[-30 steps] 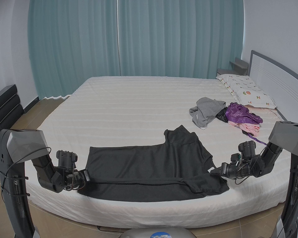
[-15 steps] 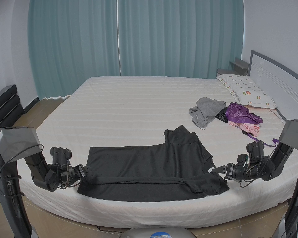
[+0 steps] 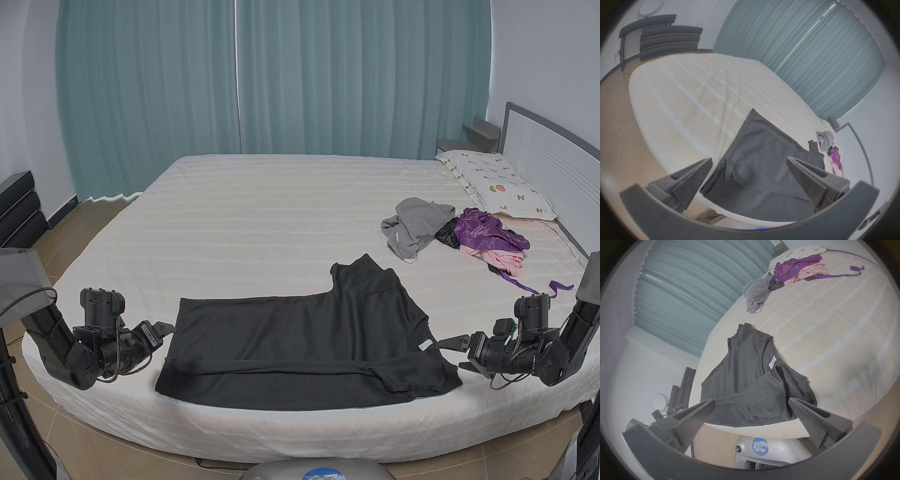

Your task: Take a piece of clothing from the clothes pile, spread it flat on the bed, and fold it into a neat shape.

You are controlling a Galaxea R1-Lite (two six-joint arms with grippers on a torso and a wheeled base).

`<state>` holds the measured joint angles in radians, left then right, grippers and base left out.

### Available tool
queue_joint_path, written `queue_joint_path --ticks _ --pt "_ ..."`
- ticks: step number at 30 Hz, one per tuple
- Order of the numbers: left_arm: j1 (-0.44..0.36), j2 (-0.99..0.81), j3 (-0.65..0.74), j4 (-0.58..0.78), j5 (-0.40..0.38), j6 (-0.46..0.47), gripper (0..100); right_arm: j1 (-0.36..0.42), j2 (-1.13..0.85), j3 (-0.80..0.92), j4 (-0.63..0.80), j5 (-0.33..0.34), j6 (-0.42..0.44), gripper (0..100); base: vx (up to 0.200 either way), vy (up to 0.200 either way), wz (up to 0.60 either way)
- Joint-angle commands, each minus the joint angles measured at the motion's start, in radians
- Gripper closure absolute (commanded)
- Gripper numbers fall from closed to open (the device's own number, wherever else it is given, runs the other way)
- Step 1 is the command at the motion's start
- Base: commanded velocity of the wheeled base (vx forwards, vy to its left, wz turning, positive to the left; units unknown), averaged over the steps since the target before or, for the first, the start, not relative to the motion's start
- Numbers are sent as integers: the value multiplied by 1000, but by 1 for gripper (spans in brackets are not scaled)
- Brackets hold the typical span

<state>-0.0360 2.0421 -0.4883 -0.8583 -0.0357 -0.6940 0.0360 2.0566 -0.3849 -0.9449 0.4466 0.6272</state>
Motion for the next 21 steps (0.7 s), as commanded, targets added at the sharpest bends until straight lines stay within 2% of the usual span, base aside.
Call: queue_joint_path --ticks 1,7,9,10,16,21 --pt "-7 -10 8 4 -29 -7 0 -1 17 17 -8 0 3 0 200 0 0" --pt "-42 -10 57 8 -110 -9 0 -1 20 29 -8 0 3 0 0 0 0" --pt "-42 -10 57 8 -110 -9 0 -1 20 29 -8 0 3 0 0 0 0" --pt "-78 -8 77 12 -119 -13 0 1 22 35 -6 0 3 0 0 0 0" --pt "-170 -5 100 25 -118 -79 0 4 36 41 -8 1 3 0 0 0 0" --pt "-205 20 99 51 -112 -84 0 9 36 43 -6 1 2 0 0 0 0"
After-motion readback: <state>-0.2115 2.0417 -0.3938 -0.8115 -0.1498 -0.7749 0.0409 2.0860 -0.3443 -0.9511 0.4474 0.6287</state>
